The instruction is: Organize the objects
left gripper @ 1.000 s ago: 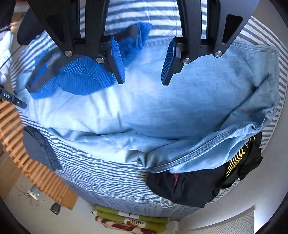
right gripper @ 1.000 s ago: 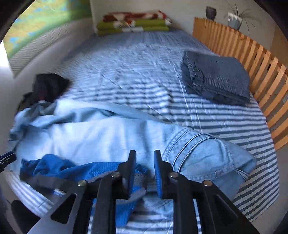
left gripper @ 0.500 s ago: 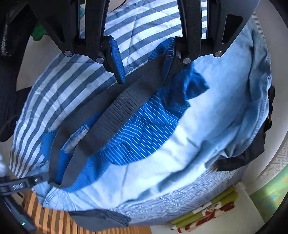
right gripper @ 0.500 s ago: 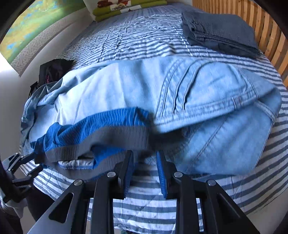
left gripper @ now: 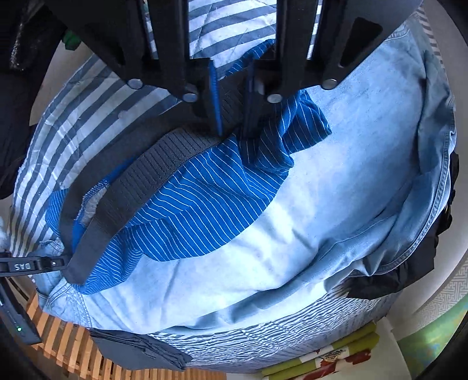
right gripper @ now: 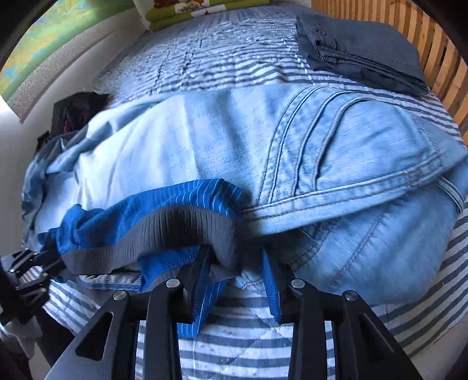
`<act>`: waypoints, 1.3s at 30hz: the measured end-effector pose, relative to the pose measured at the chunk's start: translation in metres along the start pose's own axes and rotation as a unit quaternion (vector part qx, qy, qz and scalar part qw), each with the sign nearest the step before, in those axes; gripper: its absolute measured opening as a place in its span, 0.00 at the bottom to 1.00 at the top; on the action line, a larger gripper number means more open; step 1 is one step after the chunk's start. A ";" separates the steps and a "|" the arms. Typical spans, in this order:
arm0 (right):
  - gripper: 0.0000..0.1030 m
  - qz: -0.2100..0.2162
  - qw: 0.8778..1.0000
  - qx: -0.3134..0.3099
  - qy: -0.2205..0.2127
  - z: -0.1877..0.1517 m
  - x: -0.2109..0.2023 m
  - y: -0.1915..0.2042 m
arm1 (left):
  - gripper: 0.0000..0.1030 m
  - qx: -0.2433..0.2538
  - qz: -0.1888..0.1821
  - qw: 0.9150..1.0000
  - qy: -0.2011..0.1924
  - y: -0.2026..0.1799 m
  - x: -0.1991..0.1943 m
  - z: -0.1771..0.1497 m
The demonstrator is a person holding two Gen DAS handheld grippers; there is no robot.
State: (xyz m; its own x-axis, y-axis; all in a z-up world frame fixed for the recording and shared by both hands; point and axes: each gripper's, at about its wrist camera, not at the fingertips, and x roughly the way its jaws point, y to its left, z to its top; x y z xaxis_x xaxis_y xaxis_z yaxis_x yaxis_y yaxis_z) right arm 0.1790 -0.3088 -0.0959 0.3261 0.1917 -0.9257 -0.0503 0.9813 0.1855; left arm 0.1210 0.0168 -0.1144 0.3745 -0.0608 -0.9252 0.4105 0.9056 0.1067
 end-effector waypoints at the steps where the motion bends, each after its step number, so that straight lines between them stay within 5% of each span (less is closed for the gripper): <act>1: 0.17 0.002 1.000 -0.007 0.001 0.000 0.000 0.002 | 0.13 0.001 -0.001 1.000 -0.004 0.000 -0.002 0.000; 4: 0.12 -0.005 1.000 -0.020 -0.007 0.001 -0.007 0.006 | 0.21 0.007 -0.021 1.000 -0.018 -0.004 -0.011 0.002; 6: 0.09 -0.005 1.000 -0.017 -0.010 0.004 -0.011 0.005 | 0.68 0.014 -0.025 0.999 -0.020 -0.015 -0.016 0.001; 7: 0.09 -0.004 1.000 -0.013 -0.010 0.006 -0.012 0.003 | 0.71 0.027 -0.022 0.999 -0.031 -0.023 -0.019 0.001; 13: 0.07 -0.014 0.999 -0.025 -0.018 0.006 -0.018 0.008 | 0.70 0.062 0.011 0.997 -0.037 -0.047 -0.009 0.007; 17: 0.07 -0.017 0.999 -0.028 -0.023 0.003 -0.021 0.010 | 0.52 0.079 0.029 0.996 -0.024 -0.052 0.000 0.006; 20: 0.07 -0.016 0.999 -0.027 -0.027 0.003 -0.024 0.009 | 0.29 0.086 0.019 0.996 -0.010 -0.051 0.000 0.003; 24: 0.05 -0.016 0.999 -0.033 -0.033 0.004 -0.033 0.011 | 0.08 0.067 0.016 0.997 -0.027 -0.031 -0.021 0.013; 27: 0.04 -0.016 0.998 -0.046 -0.044 0.009 -0.044 0.017 | 0.08 0.029 0.001 0.999 -0.045 0.000 -0.040 0.039; 31: 0.04 -0.011 0.997 -0.054 -0.058 0.038 -0.050 0.031 | 0.11 0.002 0.033 0.998 -0.057 0.037 -0.032 0.095; 32: 0.04 -0.008 0.997 -0.047 -0.056 0.048 -0.048 0.032 | 0.19 -0.003 0.048 0.998 -0.049 0.047 -0.020 0.111; 33: 0.04 -0.005 0.998 -0.040 -0.053 0.059 -0.043 0.032 | 0.43 -0.008 0.058 0.998 -0.032 0.058 -0.008 0.124; 35: 0.04 -0.011 0.999 -0.033 -0.031 0.082 -0.025 0.031 | 0.63 -0.049 0.067 0.996 -0.013 0.084 0.007 0.137; 39: 0.04 -0.017 1.000 -0.023 -0.011 0.100 -0.002 0.029 | 0.64 -0.073 0.025 0.996 -0.041 0.107 -0.014 0.125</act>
State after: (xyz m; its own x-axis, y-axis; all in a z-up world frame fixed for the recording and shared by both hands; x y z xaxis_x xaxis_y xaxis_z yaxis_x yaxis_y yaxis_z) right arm 0.2717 -0.2826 -0.0557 0.3497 0.1584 -0.9234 -0.0821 0.9870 0.1382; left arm 0.2635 0.0617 -0.0446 0.4597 -0.0424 -0.8871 0.2659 0.9596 0.0919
